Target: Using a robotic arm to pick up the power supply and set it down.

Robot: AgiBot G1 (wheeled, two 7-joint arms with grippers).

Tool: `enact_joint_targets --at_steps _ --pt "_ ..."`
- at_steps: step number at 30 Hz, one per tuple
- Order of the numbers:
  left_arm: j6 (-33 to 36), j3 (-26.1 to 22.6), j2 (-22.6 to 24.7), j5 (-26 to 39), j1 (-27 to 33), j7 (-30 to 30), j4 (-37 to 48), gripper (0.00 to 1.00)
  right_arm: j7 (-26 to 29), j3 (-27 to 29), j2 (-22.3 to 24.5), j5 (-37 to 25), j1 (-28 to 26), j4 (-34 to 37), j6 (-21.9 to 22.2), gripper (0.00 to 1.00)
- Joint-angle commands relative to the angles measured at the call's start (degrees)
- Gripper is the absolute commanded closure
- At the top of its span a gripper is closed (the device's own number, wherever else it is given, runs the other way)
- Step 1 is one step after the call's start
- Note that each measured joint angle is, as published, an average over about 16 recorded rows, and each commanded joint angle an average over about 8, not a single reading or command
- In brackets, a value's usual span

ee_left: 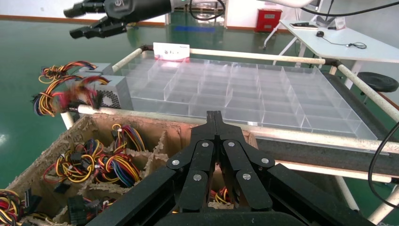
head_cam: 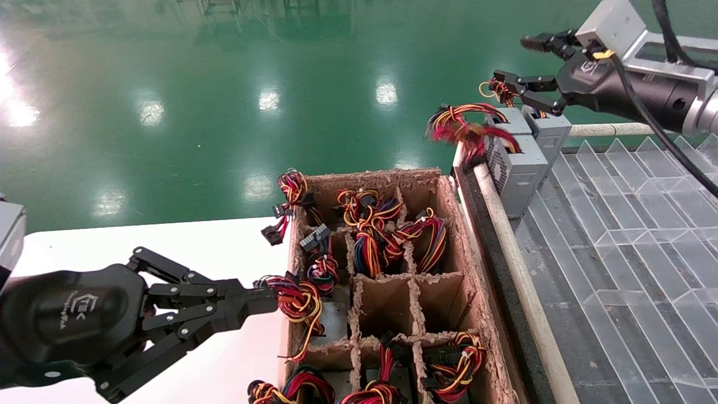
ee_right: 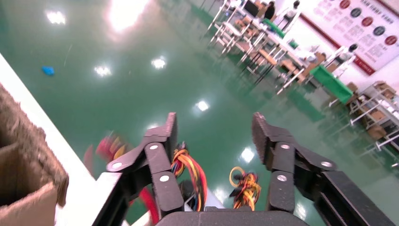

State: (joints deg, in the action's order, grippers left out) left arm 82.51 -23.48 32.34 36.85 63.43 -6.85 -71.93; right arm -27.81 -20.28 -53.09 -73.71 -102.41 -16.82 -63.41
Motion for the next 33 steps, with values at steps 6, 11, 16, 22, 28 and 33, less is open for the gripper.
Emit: enact_joint_targets --at_steps 6,11,16,22,28,33 --pt "0.0 0.0 0.0 0.0 0.0 0.0 0.0 1.0 -1.4 1.8 0.4 2.8 0.3 -0.4 -1.8 0.0" --pt "0.0 0.0 0.0 0.0 0.0 0.0 0.0 1.0 -1.5 2.5 0.9 4.3 1.1 -1.4 -2.6 0.0" --pt "0.0 0.0 0.0 0.0 0.0 0.0 0.0 1.0 1.1 2.7 2.1 6.3 3.8 -5.2 -3.9 0.0" --pt "0.0 0.0 0.0 0.0 0.0 0.0 0.0 1.0 5.2 2.9 3.9 9.0 7.8 -10.8 -5.9 0.0" --pt "0.0 0.0 0.0 0.0 0.0 0.0 0.0 0.85 9.3 3.1 5.6 11.8 11.9 -16.4 -7.9 0.0" --pt "0.0 0.0 0.0 0.0 0.0 0.0 0.0 0.22 12.7 3.2 7.1 14.2 15.3 -21.1 -9.6 0.0"
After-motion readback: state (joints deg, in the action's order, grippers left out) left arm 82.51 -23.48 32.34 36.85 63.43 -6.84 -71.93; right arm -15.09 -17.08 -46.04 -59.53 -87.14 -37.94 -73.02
